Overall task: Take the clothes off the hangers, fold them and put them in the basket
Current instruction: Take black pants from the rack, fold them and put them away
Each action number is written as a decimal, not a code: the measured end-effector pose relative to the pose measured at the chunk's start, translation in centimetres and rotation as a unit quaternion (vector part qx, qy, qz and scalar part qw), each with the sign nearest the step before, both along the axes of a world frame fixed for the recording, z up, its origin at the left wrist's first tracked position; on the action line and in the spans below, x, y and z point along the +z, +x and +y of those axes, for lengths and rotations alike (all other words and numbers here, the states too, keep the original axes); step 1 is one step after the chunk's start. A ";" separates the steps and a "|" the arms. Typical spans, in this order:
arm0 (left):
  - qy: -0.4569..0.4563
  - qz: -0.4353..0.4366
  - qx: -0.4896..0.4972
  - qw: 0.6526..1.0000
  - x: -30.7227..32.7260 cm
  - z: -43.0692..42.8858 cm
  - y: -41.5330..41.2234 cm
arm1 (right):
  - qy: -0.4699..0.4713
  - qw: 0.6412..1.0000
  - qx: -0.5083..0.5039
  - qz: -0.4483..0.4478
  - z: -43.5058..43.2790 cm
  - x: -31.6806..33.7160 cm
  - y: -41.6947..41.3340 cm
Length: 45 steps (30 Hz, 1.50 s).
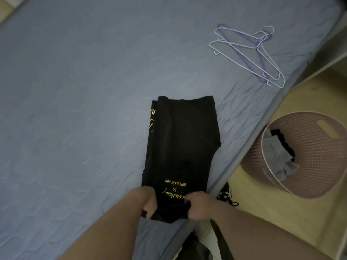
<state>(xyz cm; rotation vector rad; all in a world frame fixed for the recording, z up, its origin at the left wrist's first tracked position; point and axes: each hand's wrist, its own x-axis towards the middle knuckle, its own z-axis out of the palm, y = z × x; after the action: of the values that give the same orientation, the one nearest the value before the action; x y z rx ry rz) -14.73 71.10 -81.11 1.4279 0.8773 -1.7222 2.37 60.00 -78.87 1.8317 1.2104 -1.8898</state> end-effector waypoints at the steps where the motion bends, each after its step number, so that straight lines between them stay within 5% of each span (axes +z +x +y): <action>1: 0.005 0.010 0.041 0.999 0.4 2.1 0.9 | 0.010 0.998 -0.064 -0.003 1.8 0.1 1.4; 4: 0.101 -0.051 0.184 0.976 3.0 9.5 4.3 | 0.082 0.965 -0.247 -0.038 7.7 0.8 6.5; 6: 0.199 -0.147 0.273 0.930 4.5 14.0 6.9 | 0.132 0.927 -0.345 -0.061 11.7 0.9 9.9; 10: 0.344 -0.292 0.497 0.741 3.3 19.8 11.7 | 0.198 0.866 -0.458 -0.046 18.6 -1.5 15.1; 12: 0.405 -0.309 0.537 0.673 0.6 21.5 13.5 | 0.236 0.854 -0.459 -0.070 21.0 -3.9 16.6; 14: 0.460 -0.288 0.504 0.672 -2.5 22.3 14.8 | 0.249 0.866 -0.423 -0.095 22.7 -6.4 17.6; 18: 0.456 -0.159 0.451 0.750 -7.4 21.1 15.0 | 0.253 0.879 -0.352 -0.199 22.6 -9.3 18.4; 21: 0.484 -0.102 0.398 0.772 -9.9 19.8 14.4 | 0.175 0.900 -0.359 -0.175 21.4 -11.2 19.3; 25: 0.512 -0.026 0.401 0.759 -10.4 18.8 13.5 | 0.079 0.908 -0.397 -0.110 20.4 -12.3 19.6; 30: 0.406 -0.075 0.618 0.669 -10.9 18.1 9.6 | -0.066 0.896 -0.439 -0.011 16.8 -11.6 19.1; 36: 0.218 0.009 0.655 0.723 -9.4 15.9 6.2 | -0.148 0.862 -0.481 0.061 13.3 -11.2 16.4; 38: 0.220 -0.004 0.693 0.686 -9.7 15.3 5.9 | -0.143 0.806 -0.568 0.086 12.8 -11.4 15.2; 40: 0.216 -0.038 0.766 0.604 -10.0 14.4 6.0 | -0.125 0.752 -0.641 0.094 12.3 -11.6 14.0; 42: 0.218 -0.068 0.810 0.541 -10.1 13.4 6.1 | -0.091 0.726 -0.679 0.068 11.7 -12.0 13.1; 45: 0.237 -0.100 0.826 0.502 -10.7 11.7 5.8 | -0.046 0.721 -0.691 0.035 11.1 -12.1 12.8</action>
<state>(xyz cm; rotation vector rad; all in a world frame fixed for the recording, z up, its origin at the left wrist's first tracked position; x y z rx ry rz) -8.98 82.76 -91.77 0.3412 1.7155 0.2261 15.20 71.11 -91.00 2.9120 -0.6568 -2.4257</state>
